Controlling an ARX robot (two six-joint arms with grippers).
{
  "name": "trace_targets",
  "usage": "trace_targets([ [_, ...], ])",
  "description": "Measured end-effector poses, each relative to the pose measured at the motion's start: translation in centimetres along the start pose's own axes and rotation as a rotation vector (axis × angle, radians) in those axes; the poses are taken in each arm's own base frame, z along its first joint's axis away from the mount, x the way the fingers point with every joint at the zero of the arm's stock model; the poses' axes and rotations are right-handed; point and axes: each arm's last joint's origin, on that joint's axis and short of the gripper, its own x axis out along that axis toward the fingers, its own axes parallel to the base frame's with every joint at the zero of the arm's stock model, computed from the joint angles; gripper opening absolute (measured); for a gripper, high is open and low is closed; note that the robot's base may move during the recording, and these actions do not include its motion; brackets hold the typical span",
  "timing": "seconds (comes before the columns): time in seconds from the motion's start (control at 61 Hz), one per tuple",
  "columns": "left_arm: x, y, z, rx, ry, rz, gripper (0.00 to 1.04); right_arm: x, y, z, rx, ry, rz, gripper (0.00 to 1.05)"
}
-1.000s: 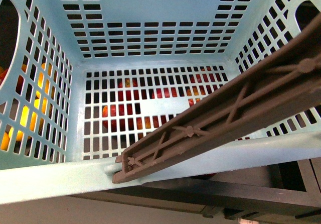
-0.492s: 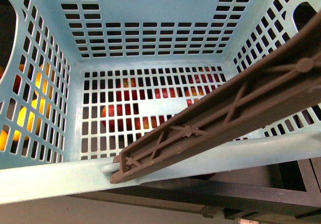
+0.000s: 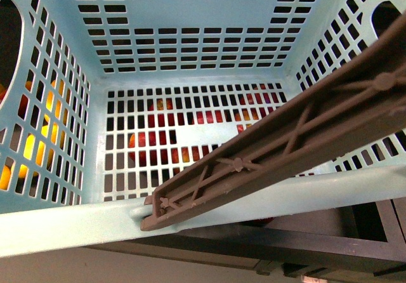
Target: Pick lemon and mango into basket
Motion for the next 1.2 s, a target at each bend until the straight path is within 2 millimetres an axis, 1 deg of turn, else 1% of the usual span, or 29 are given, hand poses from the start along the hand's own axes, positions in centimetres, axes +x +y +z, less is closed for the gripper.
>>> trace_targets([
  [0.148, 0.0, 0.0, 0.0, 0.000, 0.000, 0.000, 0.06, 0.5, 0.2, 0.0, -0.003, 0.010, -0.007, 0.95],
  [0.197, 0.0, 0.0, 0.0, 0.000, 0.000, 0.000, 0.06, 0.6, 0.2, 0.0, -0.003, 0.014, -0.008, 0.90],
  [0.344, 0.0, 0.0, 0.0, 0.000, 0.000, 0.000, 0.06, 0.9, 0.1, -0.3, -0.002, 0.026, -0.011, 0.70],
  [0.426, 0.0, 0.0, 0.0, 0.000, 0.000, 0.000, 0.06, 0.9, 0.1, -0.3, -0.001, 0.025, -0.006, 0.67],
  [0.574, 0.0, 0.0, 0.0, 0.000, 0.000, 0.000, 0.06, 0.3, -0.1, -0.4, 0.002, 0.017, 0.012, 0.66],
  [0.639, 0.0, 0.0, 0.0, 0.000, 0.000, 0.000, 0.06, -0.3, -0.1, -0.5, -0.001, 0.003, 0.029, 0.66],
  [0.721, 0.0, 0.0, 0.0, 0.000, 0.000, 0.000, 0.06, -1.6, -0.1, -0.4, -0.015, -0.036, 0.059, 0.66],
  [0.836, 0.0, 0.0, 0.0, 0.000, 0.000, 0.000, 0.06, -4.8, 0.0, -0.2, -0.016, -0.072, 0.169, 0.66],
  [0.852, 0.0, 0.0, 0.0, 0.000, 0.000, 0.000, 0.06, -5.7, 0.1, -0.1, -0.019, -0.080, 0.196, 0.66],
  [0.885, 0.0, 0.0, 0.0, 0.000, 0.000, 0.000, 0.06, -6.6, 0.2, -0.1, -0.022, -0.091, 0.221, 0.66],
  [0.902, 0.0, 0.0, 0.0, 0.000, 0.000, 0.000, 0.06, -7.5, 0.3, -0.1, -0.027, -0.100, 0.247, 0.66],
  [0.951, 0.0, 0.0, 0.0, 0.000, 0.000, 0.000, 0.06, -9.0, 0.5, -0.1, -0.034, -0.111, 0.288, 0.66],
  [0.967, 0.0, 0.0, 0.0, 0.000, 0.000, 0.000, 0.06, -10.0, 0.6, -0.2, -0.041, -0.119, 0.316, 0.66],
  [1.0, 0.0, 0.0, 0.0, 0.000, 0.000, 0.000, 0.06, -11.0, 0.8, -0.3, -0.051, -0.126, 0.344, 0.66],
  [1.016, 0.0, 0.0, 0.0, 0.000, 0.000, 0.000, 0.06, -12.0, 0.9, -0.4, -0.063, -0.133, 0.371, 0.66],
  [1.049, 0.0, 0.0, 0.0, 0.000, 0.000, 0.000, 0.06, -13.1, 1.1, -0.6, -0.078, -0.139, 0.397, 0.66],
  [1.098, 0.0, 0.0, 0.0, 0.000, 0.000, 0.000, 0.06, -15.6, 1.7, -1.1, -0.109, -0.149, 0.464, 0.66],
  [1.131, 0.0, 0.0, 0.0, 0.000, 0.000, 0.000, 0.06, -16.6, 1.9, -1.2, -0.123, -0.153, 0.490, 0.66],
  [1.148, 0.0, 0.0, 0.0, 0.000, 0.000, 0.000, 0.06, -17.7, 2.2, -1.4, -0.137, -0.161, 0.515, 0.66],
  [1.18, 0.0, 0.0, 0.0, 0.000, 0.000, 0.000, 0.06, -18.7, 2.5, -1.5, -0.150, -0.171, 0.538, 0.66],
  [1.197, 0.0, 0.0, 0.0, 0.000, 0.000, 0.000, 0.06, -19.7, 2.8, -1.5, -0.163, -0.186, 0.557, 0.66],
])
